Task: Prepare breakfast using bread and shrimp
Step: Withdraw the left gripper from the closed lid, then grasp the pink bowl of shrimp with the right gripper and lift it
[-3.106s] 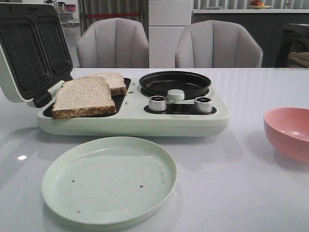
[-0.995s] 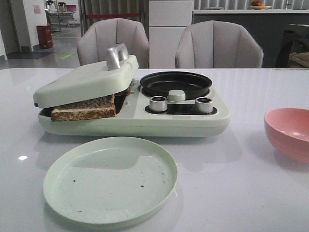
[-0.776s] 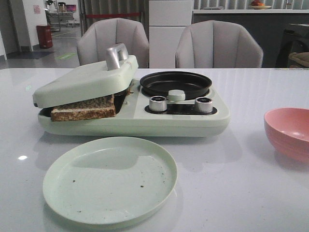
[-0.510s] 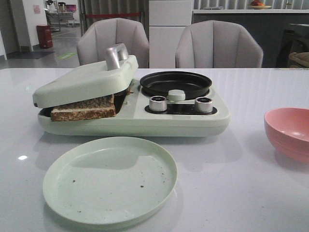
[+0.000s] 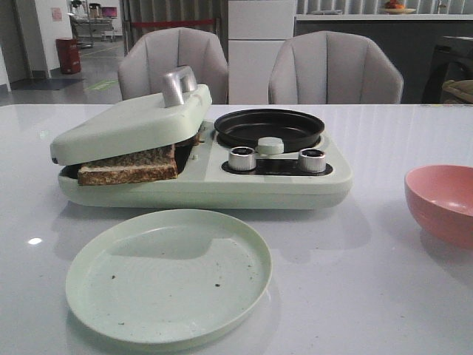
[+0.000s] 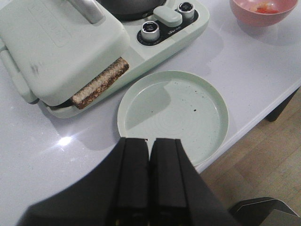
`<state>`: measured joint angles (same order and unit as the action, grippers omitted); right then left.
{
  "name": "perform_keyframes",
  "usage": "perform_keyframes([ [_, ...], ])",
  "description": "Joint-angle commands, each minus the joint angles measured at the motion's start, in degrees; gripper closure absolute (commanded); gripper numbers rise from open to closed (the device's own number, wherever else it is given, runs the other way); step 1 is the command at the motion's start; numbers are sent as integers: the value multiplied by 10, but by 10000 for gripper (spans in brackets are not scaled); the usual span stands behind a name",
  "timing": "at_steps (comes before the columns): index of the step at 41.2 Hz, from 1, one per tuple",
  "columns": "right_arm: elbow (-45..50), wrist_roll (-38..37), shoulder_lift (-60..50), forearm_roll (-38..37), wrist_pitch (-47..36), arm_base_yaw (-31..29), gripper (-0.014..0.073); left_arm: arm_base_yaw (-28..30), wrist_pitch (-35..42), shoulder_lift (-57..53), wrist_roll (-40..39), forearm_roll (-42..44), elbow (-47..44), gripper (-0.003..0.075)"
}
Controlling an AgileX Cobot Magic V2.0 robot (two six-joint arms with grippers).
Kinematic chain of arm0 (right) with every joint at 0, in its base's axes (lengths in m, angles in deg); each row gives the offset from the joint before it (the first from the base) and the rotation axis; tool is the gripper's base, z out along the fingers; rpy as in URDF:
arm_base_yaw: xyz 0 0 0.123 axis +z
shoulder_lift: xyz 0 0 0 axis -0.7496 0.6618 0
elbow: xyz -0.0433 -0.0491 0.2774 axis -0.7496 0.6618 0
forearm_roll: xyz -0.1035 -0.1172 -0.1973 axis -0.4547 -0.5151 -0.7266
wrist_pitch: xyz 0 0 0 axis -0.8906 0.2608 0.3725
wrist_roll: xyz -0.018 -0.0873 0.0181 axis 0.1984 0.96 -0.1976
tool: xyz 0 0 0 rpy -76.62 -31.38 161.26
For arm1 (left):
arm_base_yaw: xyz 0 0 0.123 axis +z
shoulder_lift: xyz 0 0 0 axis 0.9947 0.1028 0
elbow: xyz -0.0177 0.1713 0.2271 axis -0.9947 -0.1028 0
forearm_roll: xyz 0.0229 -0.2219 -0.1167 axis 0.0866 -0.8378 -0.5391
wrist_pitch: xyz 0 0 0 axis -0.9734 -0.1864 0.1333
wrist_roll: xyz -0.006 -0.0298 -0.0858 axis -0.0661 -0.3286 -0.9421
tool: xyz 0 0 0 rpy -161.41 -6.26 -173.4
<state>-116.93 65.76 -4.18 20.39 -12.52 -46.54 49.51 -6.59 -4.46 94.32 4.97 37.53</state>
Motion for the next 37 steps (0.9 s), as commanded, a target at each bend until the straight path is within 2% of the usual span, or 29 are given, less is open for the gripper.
perform_keyframes([
  [1, -43, 18, 38, 10, -31, -38, 100, -5, 41, -1, -5, -5, 14, 619],
  [11, -110, 125, 148, 114, -33, -95, 100, -5, 41, -1, -5, -5, 14, 619],
  [23, -157, 136, 247, 114, -72, -100, 100, -5, 41, -1, -5, -5, 14, 619],
  [37, -160, 136, 310, 113, -160, -100, 111, -5, 41, -1, -5, -5, 14, 619],
])
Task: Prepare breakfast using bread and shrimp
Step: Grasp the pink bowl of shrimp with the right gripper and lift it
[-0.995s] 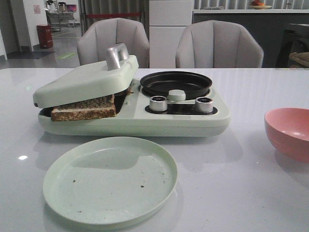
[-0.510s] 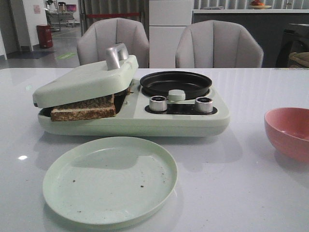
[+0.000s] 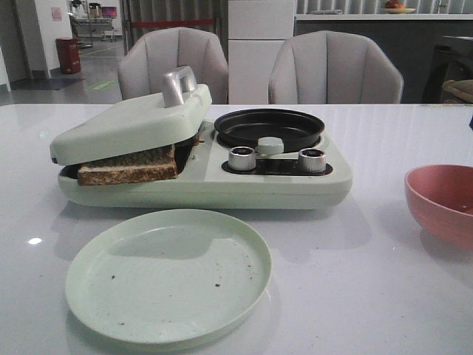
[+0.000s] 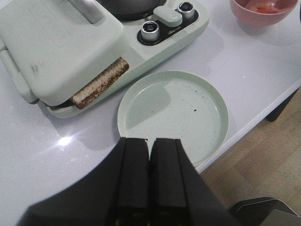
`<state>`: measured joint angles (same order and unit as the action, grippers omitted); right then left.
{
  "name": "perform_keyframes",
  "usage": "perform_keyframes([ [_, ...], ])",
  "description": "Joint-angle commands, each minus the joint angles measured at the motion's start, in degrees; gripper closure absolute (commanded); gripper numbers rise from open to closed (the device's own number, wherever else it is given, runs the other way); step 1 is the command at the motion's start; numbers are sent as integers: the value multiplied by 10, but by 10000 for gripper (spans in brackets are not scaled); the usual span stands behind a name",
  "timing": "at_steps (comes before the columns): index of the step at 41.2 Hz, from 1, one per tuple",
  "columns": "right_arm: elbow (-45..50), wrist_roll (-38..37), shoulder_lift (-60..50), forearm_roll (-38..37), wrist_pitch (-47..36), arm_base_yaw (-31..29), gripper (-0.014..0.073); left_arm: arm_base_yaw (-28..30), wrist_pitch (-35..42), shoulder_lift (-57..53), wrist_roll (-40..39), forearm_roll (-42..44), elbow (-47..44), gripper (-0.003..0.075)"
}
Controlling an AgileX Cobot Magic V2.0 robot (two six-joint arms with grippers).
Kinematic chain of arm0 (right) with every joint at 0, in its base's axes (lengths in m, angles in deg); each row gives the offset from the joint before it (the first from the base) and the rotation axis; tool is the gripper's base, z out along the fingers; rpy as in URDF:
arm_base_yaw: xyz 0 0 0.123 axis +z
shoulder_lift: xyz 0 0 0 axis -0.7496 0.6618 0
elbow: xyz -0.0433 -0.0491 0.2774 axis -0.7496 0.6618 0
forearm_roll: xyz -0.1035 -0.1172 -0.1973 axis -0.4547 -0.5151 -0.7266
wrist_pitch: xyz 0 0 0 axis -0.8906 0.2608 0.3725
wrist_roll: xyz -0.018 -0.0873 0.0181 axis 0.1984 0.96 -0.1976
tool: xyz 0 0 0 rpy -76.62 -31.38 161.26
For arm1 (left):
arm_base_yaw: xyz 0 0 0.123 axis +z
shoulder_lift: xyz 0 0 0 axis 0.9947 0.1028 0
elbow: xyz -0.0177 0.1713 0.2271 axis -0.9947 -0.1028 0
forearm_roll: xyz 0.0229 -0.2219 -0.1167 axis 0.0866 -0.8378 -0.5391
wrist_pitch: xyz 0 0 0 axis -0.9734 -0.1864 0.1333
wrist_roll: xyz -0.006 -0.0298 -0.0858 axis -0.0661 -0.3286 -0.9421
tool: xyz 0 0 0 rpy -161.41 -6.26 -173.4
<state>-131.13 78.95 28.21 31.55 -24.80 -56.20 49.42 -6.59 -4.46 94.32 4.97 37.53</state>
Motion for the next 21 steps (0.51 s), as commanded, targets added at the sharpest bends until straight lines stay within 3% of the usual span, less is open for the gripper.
perform_keyframes([
  [1, -18, 4, -12, 1, -40, -3, 121, -4, 41, -1, -5, -5, 14, 619],
  [21, -18, 4, 16, -4, -55, -3, 511, -4, 42, -1, -5, -5, 14, 619],
])
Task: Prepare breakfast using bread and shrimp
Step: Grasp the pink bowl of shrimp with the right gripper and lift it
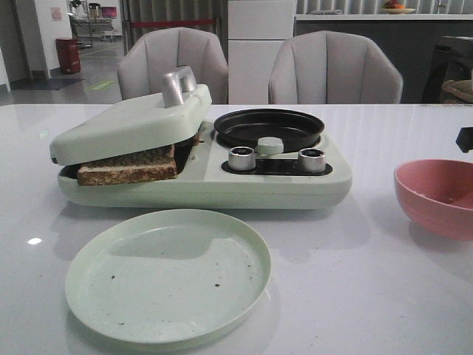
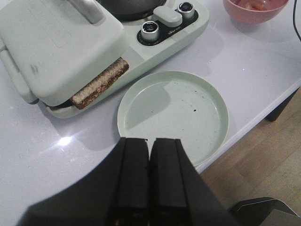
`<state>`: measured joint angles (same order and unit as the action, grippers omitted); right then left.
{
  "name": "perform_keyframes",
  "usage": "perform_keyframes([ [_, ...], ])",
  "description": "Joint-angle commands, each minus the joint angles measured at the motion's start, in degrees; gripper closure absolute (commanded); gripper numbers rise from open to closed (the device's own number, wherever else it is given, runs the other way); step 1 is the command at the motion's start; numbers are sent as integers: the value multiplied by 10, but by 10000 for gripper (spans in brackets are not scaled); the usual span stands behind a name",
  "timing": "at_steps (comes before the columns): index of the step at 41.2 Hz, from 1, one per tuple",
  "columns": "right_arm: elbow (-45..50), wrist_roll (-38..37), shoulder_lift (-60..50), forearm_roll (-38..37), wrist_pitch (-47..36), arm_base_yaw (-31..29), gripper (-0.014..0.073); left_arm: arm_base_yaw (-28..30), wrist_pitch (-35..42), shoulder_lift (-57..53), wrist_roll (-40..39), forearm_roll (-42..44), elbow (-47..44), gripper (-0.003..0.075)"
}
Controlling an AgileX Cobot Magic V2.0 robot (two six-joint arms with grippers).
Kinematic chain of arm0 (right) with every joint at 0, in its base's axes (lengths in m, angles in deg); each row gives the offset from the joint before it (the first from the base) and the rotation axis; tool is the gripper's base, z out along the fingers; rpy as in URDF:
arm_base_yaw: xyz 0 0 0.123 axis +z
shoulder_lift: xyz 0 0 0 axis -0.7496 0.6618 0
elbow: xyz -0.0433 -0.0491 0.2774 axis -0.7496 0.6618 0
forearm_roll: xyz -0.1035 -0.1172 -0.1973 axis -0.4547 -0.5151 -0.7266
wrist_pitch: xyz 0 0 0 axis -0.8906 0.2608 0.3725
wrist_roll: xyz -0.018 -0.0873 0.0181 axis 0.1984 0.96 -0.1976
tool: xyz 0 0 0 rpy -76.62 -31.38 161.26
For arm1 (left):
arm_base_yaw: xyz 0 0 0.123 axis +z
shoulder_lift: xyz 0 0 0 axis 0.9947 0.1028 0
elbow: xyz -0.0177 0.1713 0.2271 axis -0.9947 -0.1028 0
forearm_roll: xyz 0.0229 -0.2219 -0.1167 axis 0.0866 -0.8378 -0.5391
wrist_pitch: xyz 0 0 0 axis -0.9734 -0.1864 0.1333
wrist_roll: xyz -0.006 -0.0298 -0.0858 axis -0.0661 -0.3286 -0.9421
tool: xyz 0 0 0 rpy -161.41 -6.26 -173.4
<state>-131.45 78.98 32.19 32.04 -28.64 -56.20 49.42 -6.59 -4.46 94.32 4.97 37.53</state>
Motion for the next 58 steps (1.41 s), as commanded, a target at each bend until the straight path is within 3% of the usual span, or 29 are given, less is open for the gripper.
perform_keyframes([
  [1, -15, 4, -25, -9, -16, -3, 530, -4, 42, -1, -5, -5, 14, 619],
  [15, -78, 4, -91, -42, -7, 30, 546, -4, 42, -1, -5, -5, 14, 619],
  [27, -227, -20, -117, -193, 46, 171, 544, -4, 42, -1, -5, -5, 14, 619],
  [32, -270, -92, -116, -317, 49, 240, 544, -4, 42, -1, -5, -5, 14, 619],
  [42, -317, -271, -81, -657, 81, 362, 544, -4, 42, -1, -5, -5, 14, 619],
  [50, -319, -341, -18, -907, 147, 423, 544, -4, 42, -1, -5, -5, 14, 619],
  [55, -319, -365, 24, -1022, 191, 441, 544, -4, 42, -1, -5, -5, 14, 619],
  [58, -327, -365, 47, -1023, 197, 447, 544, -4, 42, -1, -5, -5, 14, 619],
])
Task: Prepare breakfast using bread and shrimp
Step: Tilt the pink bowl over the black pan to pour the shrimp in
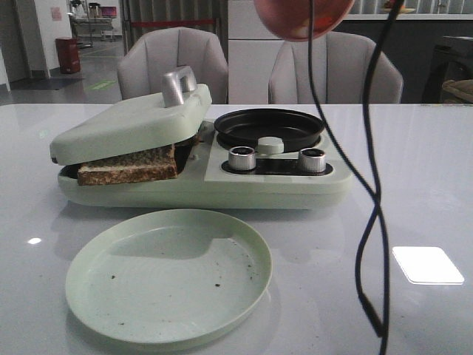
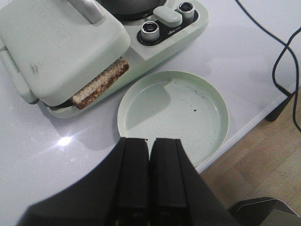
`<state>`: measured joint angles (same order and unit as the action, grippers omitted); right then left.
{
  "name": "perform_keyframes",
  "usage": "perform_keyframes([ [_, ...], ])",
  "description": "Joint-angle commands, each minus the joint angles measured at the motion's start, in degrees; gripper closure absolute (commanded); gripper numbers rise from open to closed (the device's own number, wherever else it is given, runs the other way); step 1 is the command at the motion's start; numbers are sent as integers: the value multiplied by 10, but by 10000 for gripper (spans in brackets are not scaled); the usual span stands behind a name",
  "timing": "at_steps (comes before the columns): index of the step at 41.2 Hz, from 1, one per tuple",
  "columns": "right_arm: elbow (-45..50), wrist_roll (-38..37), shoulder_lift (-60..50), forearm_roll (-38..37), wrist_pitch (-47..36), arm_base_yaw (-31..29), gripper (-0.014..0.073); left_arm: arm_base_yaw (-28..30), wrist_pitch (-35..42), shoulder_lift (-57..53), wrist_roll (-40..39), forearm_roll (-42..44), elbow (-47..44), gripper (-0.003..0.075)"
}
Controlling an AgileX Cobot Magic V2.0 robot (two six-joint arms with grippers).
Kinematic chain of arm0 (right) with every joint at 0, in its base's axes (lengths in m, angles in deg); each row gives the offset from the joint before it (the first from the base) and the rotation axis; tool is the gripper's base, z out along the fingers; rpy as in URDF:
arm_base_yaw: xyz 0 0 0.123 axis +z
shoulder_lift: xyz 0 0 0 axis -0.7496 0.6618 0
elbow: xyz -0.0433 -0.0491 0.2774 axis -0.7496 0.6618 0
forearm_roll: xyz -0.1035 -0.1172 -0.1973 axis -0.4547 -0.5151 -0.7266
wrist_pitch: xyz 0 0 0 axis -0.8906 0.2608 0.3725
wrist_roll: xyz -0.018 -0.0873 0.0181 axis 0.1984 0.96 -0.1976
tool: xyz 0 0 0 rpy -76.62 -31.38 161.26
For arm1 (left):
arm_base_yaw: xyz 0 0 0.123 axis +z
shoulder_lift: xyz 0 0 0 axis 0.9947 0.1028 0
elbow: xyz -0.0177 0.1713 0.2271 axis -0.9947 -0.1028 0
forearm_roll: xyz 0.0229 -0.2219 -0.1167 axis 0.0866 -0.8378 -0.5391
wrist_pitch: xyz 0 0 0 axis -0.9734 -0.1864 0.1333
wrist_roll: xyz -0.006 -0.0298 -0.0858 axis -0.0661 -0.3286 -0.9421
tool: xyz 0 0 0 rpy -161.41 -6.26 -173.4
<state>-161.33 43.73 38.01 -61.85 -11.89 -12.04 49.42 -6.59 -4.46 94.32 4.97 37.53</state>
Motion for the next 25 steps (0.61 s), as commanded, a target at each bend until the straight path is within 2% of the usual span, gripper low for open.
perform_keyframes([
  [1, -30, -13, -8, -84, 32, 6, 544, -4, 42, -1, -5, -5, 14, 619],
  [17, -111, -12, 36, -84, 84, 9, 544, -4, 42, -1, -5, -5, 14, 619],
  [25, -169, 21, 36, -84, 98, 12, 544, -4, 42, -1, -5, -5, 14, 619],
])
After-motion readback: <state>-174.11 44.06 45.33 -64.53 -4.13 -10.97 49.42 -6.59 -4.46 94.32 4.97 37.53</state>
